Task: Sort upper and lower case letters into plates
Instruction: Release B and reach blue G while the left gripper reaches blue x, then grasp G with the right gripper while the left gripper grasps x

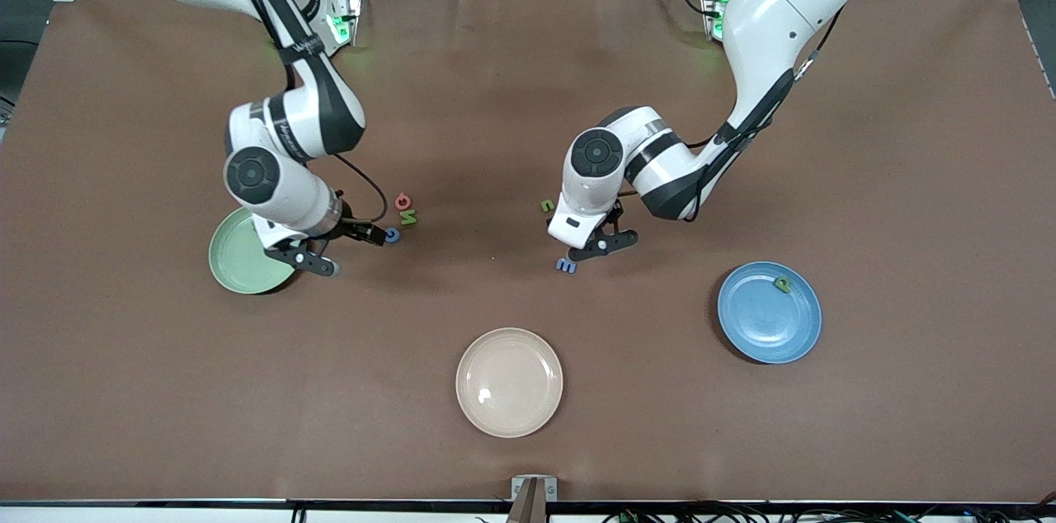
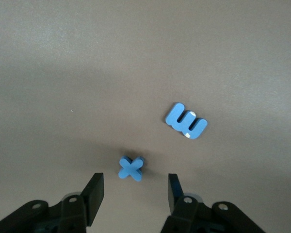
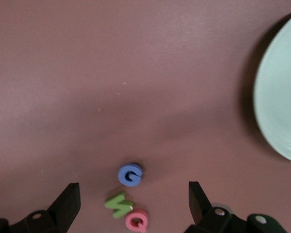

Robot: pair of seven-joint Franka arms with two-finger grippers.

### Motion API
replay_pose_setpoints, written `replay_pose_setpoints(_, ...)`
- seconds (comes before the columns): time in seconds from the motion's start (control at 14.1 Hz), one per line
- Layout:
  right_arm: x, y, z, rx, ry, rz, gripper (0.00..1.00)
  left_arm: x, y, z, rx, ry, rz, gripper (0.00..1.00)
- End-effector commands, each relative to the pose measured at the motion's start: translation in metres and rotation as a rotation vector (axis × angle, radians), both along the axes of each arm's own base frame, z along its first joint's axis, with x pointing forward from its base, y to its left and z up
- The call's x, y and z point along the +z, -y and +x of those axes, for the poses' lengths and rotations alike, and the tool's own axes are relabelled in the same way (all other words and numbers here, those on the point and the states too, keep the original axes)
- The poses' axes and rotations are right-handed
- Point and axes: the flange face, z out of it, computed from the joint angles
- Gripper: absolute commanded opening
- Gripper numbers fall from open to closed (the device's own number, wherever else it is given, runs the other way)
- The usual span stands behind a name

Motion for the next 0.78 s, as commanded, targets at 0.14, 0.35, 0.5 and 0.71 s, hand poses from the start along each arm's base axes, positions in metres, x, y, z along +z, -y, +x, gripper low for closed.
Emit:
replay_pose_setpoints(0.14,-0.048,-0.021,-0.004,-0.073,0.006,-0.009,0.98,-0.017,0.003,0.001,-0.043,0.020,0.005,0.61)
replay_pose_setpoints(0.35,-0.066,-0.024,-0.019,-0.068,0.020,-0.009,0.96,-0.025,0.002,-0.001,-0.058,0.023,0.014,0.58)
replay_pose_setpoints(0.5,-0.074,-0.022,-0.024,-0.068,0.018,-0.012,0.87,-0.027,0.005,0.000,-0.059,0.033,-0.006,0.57)
replay_pose_setpoints(0.71,-0.079,-0.024,-0.032,-0.060,0.006,-0.017,0.67,-0.032,0.003,-0.002,-0.053,0.030,-0.014,0.49)
